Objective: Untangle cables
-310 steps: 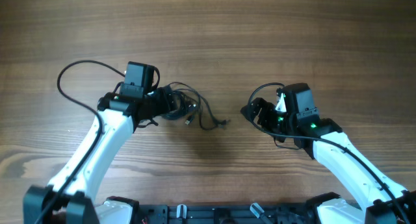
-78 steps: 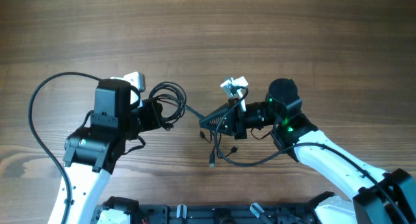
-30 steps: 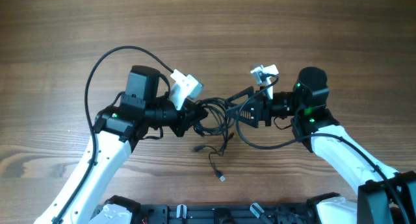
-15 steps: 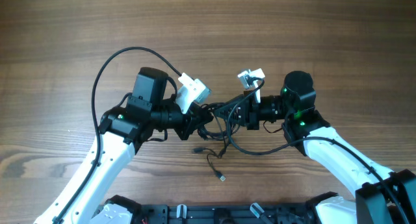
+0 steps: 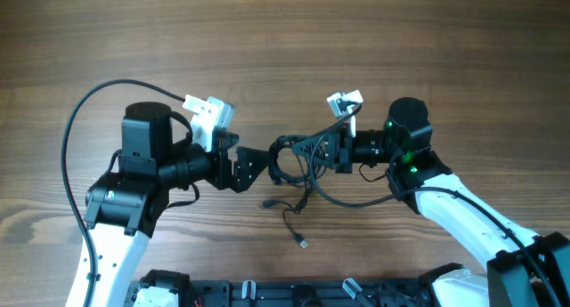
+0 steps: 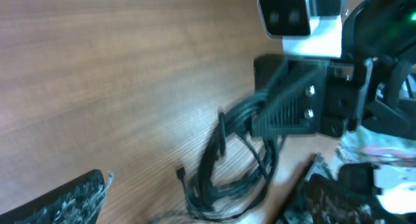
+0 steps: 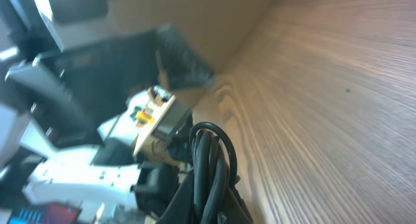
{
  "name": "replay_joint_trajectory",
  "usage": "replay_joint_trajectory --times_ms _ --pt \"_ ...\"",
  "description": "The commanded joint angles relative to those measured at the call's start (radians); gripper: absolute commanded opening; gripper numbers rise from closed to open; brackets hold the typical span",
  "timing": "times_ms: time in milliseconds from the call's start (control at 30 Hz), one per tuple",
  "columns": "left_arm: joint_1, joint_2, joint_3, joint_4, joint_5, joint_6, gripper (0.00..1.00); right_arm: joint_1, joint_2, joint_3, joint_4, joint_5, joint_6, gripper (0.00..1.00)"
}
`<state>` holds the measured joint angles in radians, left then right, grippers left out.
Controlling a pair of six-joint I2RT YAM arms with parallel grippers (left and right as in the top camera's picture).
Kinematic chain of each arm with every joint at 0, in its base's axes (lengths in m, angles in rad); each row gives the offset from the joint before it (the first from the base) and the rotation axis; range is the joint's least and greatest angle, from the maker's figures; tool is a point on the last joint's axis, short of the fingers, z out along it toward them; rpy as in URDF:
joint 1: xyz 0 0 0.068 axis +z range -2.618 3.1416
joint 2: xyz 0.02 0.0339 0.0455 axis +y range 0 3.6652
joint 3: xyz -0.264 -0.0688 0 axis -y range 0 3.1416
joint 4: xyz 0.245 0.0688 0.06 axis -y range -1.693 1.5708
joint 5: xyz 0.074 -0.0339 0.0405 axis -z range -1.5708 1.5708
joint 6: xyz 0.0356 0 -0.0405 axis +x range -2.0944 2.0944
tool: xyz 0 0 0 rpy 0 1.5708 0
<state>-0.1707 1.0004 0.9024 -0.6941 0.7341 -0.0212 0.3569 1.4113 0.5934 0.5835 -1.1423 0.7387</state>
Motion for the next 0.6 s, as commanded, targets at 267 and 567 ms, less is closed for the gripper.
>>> replay_joint_trajectory --times_ms 267,567 --pt "0.001 0.107 0.006 -0.029 0.032 -0.776 0.91 0.056 0.007 0.003 0.149 0.430 0.318 0.05" --pt "-0.132 0.154 0.006 0.065 -0.156 -1.221 0.77 0.079 0.007 0.003 0.149 0.412 0.342 0.04"
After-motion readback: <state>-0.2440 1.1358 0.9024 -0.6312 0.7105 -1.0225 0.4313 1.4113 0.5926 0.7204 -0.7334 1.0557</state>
